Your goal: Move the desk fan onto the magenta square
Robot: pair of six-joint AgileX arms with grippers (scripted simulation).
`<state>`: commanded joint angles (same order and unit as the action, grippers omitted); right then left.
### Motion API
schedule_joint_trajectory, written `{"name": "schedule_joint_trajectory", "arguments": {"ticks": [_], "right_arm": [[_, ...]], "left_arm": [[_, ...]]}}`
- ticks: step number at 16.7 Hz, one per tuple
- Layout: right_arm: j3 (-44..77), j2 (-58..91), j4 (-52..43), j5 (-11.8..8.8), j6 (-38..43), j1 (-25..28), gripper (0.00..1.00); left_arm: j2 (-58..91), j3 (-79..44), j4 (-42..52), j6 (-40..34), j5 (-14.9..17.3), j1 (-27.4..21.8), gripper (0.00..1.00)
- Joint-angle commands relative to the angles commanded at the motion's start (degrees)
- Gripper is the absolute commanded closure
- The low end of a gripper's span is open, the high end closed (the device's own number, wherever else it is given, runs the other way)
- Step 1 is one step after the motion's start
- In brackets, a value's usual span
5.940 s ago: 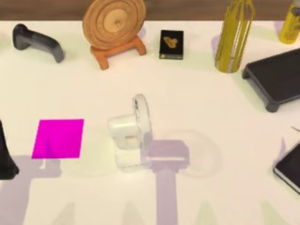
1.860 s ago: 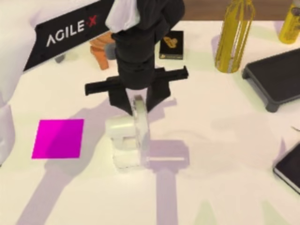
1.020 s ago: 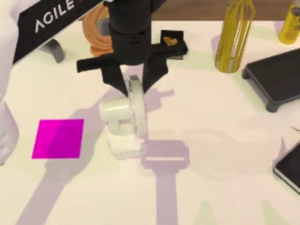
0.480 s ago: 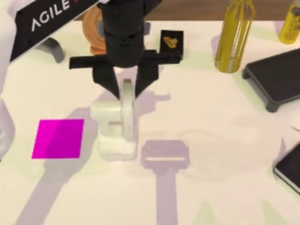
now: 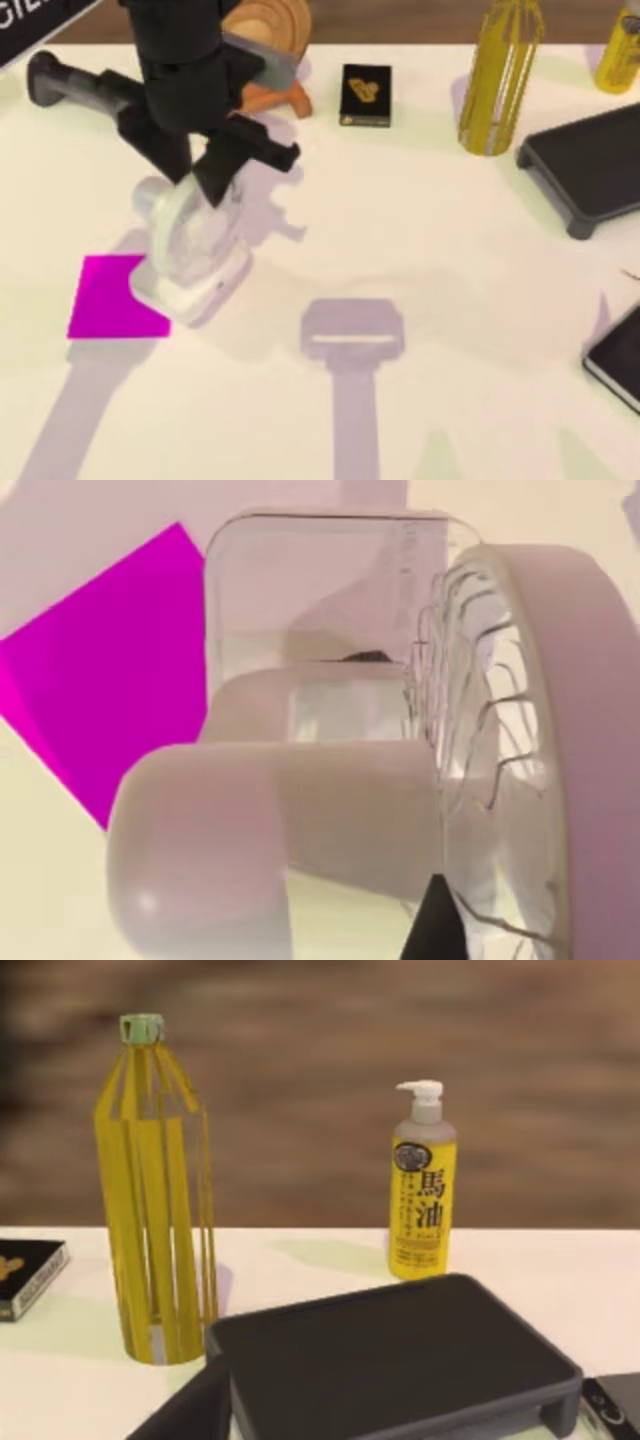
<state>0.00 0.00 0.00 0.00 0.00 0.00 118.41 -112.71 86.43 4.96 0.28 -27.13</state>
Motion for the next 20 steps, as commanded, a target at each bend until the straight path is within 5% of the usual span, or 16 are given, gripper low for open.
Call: {"name": "schedule_joint_trajectory", "arguments": {"ticks": [6,10,14,20], "right_arm": [[0.0,0.0,0.0,0.0,0.0,0.0,0.0],[0.0,0.0,0.0,0.0,0.0,0.0,0.0],[0.0,0.0,0.0,0.0,0.0,0.0,0.0],[0.0,0.0,0.0,0.0,0.0,0.0,0.0]], "left_arm": [[-7.03,7.69,-3.23,39.79,0.21,7.13,1.0],[-11.07,13.18,-4.97,59.44,0.22,11.21,1.0],[-13.2,16.83,-5.7,69.55,0.14,13.67,1.0],[-13.25,17.25,-5.75,70.95,0.09,13.74,1.0]]}}
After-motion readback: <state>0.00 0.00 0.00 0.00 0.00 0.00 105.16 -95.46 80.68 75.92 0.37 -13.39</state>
